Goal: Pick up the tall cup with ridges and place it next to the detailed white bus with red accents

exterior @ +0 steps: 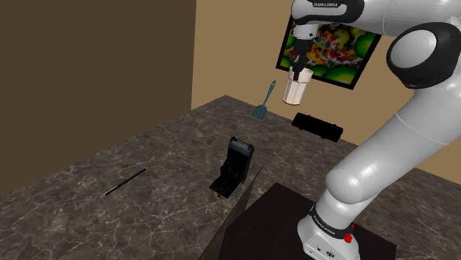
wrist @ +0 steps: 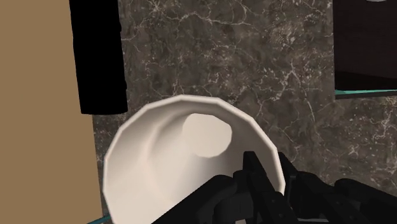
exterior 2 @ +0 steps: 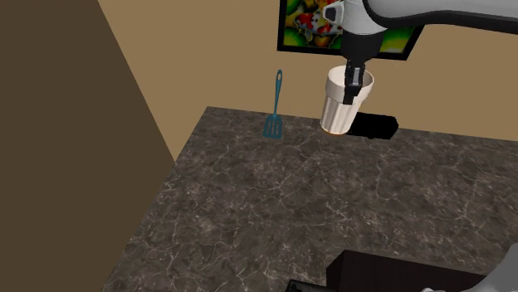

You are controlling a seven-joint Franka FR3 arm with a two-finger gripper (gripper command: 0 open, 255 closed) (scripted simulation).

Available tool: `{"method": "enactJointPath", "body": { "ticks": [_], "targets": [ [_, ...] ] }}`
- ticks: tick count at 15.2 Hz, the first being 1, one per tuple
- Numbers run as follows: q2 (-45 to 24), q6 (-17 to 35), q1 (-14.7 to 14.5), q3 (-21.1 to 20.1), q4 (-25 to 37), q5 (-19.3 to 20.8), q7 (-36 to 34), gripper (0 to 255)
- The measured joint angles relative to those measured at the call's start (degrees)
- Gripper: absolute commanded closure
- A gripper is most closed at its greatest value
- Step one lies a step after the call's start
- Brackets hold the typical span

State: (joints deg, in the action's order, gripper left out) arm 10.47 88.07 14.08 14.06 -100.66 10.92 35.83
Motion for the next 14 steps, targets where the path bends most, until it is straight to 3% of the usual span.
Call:
{"method": "enactJointPath", "body": {
  "ticks": [7, 14],
  "targets": [
    [4.04, 1.65, 3.86, 5.36, -3.91, 2.53, 8.67, 255],
    [4.58, 2.86, 7.46, 11.63, -3.56, 4.26, 18.22, 255]
  ]
}}
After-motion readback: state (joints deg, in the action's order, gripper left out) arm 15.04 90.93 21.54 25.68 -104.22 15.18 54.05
